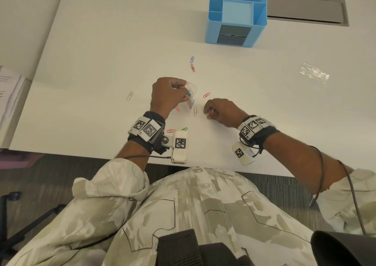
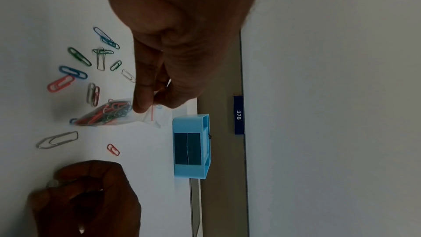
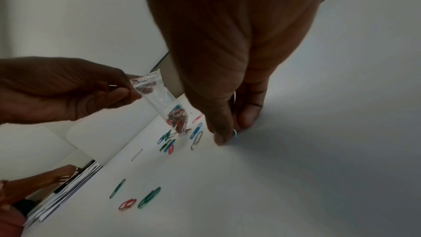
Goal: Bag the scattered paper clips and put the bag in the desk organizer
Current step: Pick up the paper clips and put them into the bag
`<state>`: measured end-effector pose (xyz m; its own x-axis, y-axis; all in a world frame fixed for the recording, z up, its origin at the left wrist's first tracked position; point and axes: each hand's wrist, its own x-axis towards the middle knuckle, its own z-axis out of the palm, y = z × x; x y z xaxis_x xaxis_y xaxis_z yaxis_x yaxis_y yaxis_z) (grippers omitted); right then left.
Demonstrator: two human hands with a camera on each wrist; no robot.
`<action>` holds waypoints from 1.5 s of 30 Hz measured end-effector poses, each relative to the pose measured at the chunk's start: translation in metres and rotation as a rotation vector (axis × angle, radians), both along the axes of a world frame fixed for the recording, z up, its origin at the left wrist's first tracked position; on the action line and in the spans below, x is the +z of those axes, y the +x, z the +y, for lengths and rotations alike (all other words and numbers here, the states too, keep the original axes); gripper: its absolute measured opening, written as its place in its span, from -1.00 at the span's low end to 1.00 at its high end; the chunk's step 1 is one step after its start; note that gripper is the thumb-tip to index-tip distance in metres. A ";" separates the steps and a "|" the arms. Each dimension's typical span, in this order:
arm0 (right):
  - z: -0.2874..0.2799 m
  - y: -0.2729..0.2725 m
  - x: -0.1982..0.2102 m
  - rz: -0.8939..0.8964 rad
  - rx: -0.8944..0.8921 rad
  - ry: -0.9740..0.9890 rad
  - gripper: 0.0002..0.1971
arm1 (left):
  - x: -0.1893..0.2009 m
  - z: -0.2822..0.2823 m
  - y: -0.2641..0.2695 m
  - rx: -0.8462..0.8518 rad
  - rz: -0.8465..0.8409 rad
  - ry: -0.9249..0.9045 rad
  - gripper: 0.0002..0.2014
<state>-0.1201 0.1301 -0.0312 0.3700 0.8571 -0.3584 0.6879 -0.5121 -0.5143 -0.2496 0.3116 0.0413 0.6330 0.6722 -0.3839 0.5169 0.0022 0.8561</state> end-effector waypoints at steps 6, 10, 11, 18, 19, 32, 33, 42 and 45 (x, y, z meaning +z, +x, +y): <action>0.007 0.006 0.002 0.004 -0.008 0.133 -0.66 | 0.000 0.000 -0.001 0.006 -0.006 -0.005 -0.72; 0.023 0.022 0.004 -0.106 -0.121 0.190 -0.67 | 0.001 0.002 -0.002 0.009 -0.003 -0.013 -0.72; 0.027 0.026 0.003 -0.124 -0.128 0.173 -0.67 | 0.001 0.001 -0.002 0.009 -0.004 -0.014 -0.72; 0.040 0.034 0.004 -0.118 -0.081 0.091 -0.81 | -0.003 0.007 0.000 0.018 0.010 -0.007 -0.76; 0.040 0.034 0.004 -0.111 -0.084 0.083 -0.83 | -0.004 0.007 0.001 0.021 0.010 -0.009 -0.76; 0.036 0.023 -0.004 -0.196 0.005 -0.007 -0.89 | -0.001 0.010 0.007 0.021 -0.005 -0.028 -0.76; 0.035 0.022 -0.003 -0.199 0.010 0.012 -0.88 | -0.001 0.011 0.007 0.018 -0.006 -0.024 -0.75; 0.044 0.009 0.046 0.094 -0.319 0.395 -0.91 | -0.003 0.013 0.007 0.028 0.014 -0.011 -0.79; 0.055 0.007 0.067 0.147 -0.329 0.471 -0.90 | -0.005 0.012 0.009 0.011 0.028 0.024 -0.79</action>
<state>-0.1135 0.1851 0.0362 0.6184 0.7851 -0.0348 0.4360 -0.3796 -0.8160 -0.2405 0.3232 0.0362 0.6148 0.6882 -0.3852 0.5408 -0.0124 0.8411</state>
